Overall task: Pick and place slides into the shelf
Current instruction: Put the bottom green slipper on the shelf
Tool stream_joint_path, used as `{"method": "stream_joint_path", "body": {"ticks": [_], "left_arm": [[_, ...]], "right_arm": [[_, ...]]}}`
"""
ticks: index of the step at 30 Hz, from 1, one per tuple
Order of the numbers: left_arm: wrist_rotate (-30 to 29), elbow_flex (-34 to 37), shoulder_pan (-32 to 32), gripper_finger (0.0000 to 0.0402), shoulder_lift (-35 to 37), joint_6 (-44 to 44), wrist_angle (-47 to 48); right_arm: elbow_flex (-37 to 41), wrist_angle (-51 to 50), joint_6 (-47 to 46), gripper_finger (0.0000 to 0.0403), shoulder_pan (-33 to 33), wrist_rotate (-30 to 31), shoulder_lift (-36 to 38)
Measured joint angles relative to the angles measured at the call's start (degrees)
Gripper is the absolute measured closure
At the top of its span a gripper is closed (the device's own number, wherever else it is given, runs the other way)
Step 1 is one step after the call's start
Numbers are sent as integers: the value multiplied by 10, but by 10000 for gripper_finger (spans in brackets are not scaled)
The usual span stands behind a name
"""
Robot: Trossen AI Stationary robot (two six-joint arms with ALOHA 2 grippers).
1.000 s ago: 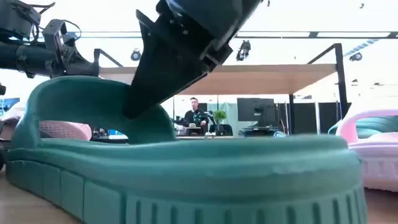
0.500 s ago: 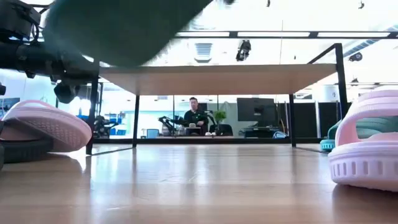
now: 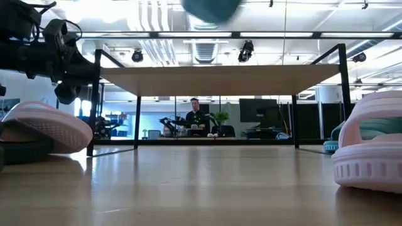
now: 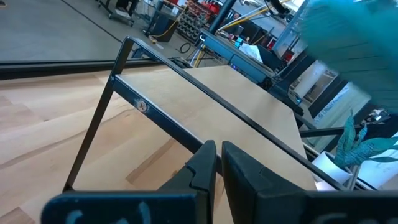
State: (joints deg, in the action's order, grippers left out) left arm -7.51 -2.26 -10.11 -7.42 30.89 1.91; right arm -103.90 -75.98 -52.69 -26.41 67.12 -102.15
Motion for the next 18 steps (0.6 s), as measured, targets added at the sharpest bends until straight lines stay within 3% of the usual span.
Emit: {"method": "stream_joint_path", "body": {"ticks": [4, 10, 18], "left_arm": [[0, 0, 0, 389, 0, 0, 0], [0, 0, 0, 389, 0, 0, 0], [0, 0, 0, 389, 0, 0, 0]], "right_arm": [[0, -144, -142, 392, 47, -35, -24], [17, -108, -65, 392, 95, -40, -62], [31, -143, -106, 391, 143, -71, -102]]}}
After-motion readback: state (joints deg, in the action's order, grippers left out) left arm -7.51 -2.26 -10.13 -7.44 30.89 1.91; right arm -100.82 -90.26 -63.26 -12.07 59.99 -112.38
